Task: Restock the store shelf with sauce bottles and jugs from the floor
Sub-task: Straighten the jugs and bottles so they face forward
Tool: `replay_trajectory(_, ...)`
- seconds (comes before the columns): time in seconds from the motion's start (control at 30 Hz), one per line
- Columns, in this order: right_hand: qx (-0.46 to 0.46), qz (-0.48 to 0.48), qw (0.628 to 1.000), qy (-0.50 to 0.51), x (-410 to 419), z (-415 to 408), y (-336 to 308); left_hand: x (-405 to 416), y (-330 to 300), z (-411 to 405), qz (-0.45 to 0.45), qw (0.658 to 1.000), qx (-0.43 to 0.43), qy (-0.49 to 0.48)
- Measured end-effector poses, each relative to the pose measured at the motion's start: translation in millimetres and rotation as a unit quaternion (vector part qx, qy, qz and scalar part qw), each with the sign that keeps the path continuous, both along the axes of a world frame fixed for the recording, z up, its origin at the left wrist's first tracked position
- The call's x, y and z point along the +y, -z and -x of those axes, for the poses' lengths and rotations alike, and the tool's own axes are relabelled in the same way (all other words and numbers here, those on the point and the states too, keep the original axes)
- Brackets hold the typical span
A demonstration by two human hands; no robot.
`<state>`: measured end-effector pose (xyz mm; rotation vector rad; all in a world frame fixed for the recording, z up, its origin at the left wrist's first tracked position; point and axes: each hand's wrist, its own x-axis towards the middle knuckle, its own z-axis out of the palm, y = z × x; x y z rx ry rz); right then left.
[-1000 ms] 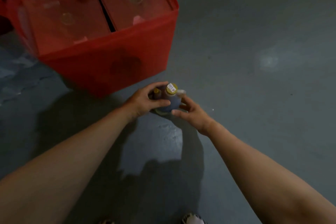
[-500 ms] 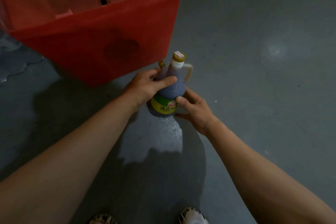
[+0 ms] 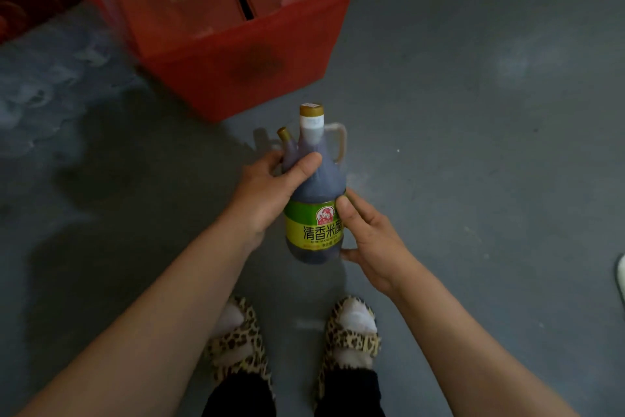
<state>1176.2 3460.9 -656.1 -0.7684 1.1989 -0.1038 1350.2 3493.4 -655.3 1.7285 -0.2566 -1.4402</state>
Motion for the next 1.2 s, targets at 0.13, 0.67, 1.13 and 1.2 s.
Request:
replay_trajectory(0.13, 0.020, -0.017, 0.998, -0.053, 26, -8, -66, 41, -66, -1, -0.022, 0.998, 0.011, -0.053)
replay_trajectory(0.67, -0.020, 0.037, 0.966, -0.256, 103, -192, -401, 181, -419, -144, -0.009, 0.964, -0.044, -0.263)
replay_trajectory(1.13, -0.191, 0.121, 0.907, -0.354, 249, -435, -661, 363, -695, -342, 0.074, 0.900, -0.196, -0.381)
replay_trajectory(1.2, -0.207, 0.129, 0.889, -0.388, 268, -472, -682, 387, -719, -372, 0.085, 0.890, -0.191, -0.405)
